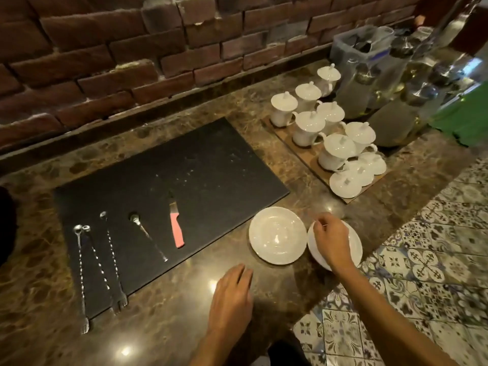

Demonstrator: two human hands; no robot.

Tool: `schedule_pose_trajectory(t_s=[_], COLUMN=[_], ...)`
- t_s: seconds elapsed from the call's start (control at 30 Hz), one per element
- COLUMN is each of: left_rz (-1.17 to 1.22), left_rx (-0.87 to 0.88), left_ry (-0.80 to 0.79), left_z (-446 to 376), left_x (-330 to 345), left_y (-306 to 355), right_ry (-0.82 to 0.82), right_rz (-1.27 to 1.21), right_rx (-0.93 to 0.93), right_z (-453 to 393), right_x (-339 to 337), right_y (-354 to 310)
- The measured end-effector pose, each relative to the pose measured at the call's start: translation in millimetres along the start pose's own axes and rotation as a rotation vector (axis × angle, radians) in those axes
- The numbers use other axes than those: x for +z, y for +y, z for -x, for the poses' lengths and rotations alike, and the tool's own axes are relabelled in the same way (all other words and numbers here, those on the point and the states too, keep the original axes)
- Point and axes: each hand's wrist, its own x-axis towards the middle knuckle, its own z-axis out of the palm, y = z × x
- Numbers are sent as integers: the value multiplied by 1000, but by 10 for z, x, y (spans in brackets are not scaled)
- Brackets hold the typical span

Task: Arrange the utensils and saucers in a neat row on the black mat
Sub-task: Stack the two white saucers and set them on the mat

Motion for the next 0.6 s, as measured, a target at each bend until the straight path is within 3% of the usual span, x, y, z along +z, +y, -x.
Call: schedule_pose_trajectory(t_s=[0.13,0.3,0.47,0.6], left_rz=[288,649,719,707], left_rx=[-247,-498,-725,-787], left_ry=[-61,-69,-16,33], left_z=[-435,-900,-1130,-1192], left_x=[261,558,757,812], left_y=[853,1690,1787,1777], right_ry=[-13,-289,-309,-335], right_rz=[125,263,87,75], right_rx=[38,-53,-114,-127], right_z=[-399,-689,-757,-827], right_x=[-373,-528,-618,-596], right_y=[628,1119,1237,1289])
